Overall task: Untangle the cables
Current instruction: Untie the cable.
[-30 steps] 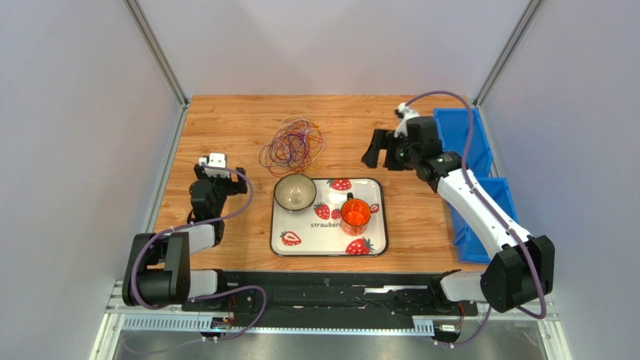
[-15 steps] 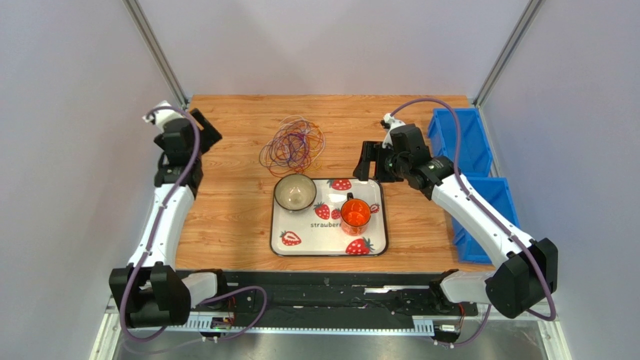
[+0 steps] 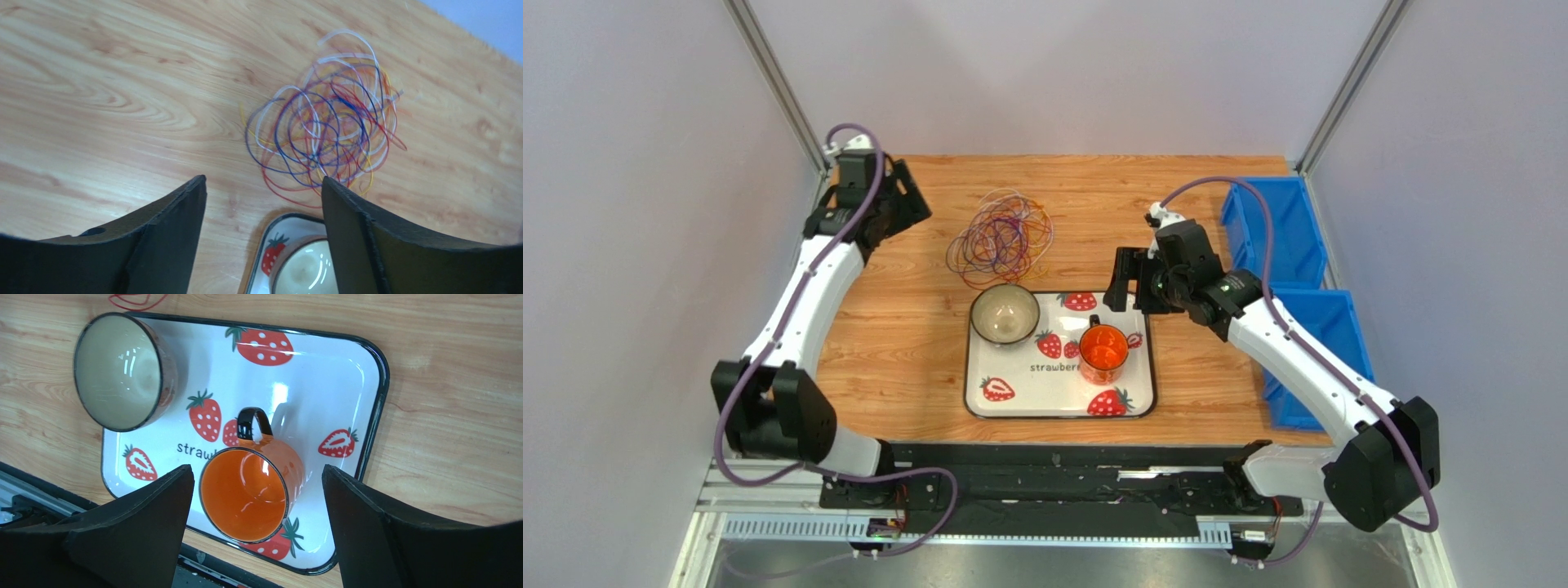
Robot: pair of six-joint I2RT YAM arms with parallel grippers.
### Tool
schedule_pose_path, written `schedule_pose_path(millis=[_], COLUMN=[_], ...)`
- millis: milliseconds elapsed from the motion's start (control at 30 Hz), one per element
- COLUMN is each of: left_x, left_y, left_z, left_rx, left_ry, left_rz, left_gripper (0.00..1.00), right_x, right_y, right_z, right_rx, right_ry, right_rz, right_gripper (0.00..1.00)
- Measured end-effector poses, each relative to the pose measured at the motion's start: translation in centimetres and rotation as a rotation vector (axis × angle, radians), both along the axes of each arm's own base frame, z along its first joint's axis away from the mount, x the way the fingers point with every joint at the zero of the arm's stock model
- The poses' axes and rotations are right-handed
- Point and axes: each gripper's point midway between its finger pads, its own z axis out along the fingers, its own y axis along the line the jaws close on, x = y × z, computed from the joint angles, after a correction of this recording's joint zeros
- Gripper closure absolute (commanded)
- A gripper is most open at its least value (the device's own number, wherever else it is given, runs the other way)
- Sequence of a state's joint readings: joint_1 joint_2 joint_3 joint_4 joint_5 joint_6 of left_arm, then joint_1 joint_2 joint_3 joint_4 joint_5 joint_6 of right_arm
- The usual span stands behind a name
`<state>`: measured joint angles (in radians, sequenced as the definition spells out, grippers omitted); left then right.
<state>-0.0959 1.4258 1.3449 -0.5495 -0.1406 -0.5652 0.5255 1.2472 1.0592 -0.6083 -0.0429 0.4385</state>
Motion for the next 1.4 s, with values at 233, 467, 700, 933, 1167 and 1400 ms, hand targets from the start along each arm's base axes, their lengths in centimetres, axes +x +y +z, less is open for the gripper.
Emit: schedule_pose_path(millis=[233, 467, 700, 933, 1167, 1400], left_x=[3.8, 6.7, 7.8, 7.9, 7.6, 8.0], left_y=[-9.1, -15.7, -18.6, -19.8, -20.4, -20.6], left_z=[-2.1, -6.5, -9.8, -11.7, -14.3, -15.3], left_rx=[0.14, 0.243, 0.289, 0.3, 0.315, 0.319], left_ry=[0.073, 0.165, 0.22, 0.247, 0.294, 0.305], left_rz=[-0.243, -0.386, -0.452, -0.474, -0.487, -0.487], left_gripper=[0.32, 0.36, 0.38, 0.42, 0.52, 0.56], right_x=[0.9, 0.4, -0.4, 0.7, 1.0, 1.1], right_y=[-1.4, -2.3, -3.2, -3.2, -3.2, -3.2], right_z=[-2.3, -6.0, -8.9, -7.7, -7.5, -7.2], right_rx=[-0.079, -0.085, -0.097, -0.083, -0.085, -0.09], right_ry=[0.025, 0.059, 0.068, -0.006, -0.017, -0.028], right_rz=[-0.085, -0.154, -0.191, -0.202, -0.201, -0.193], right_gripper=[0.18, 0.18, 0.16, 0.16, 0.16, 0.17])
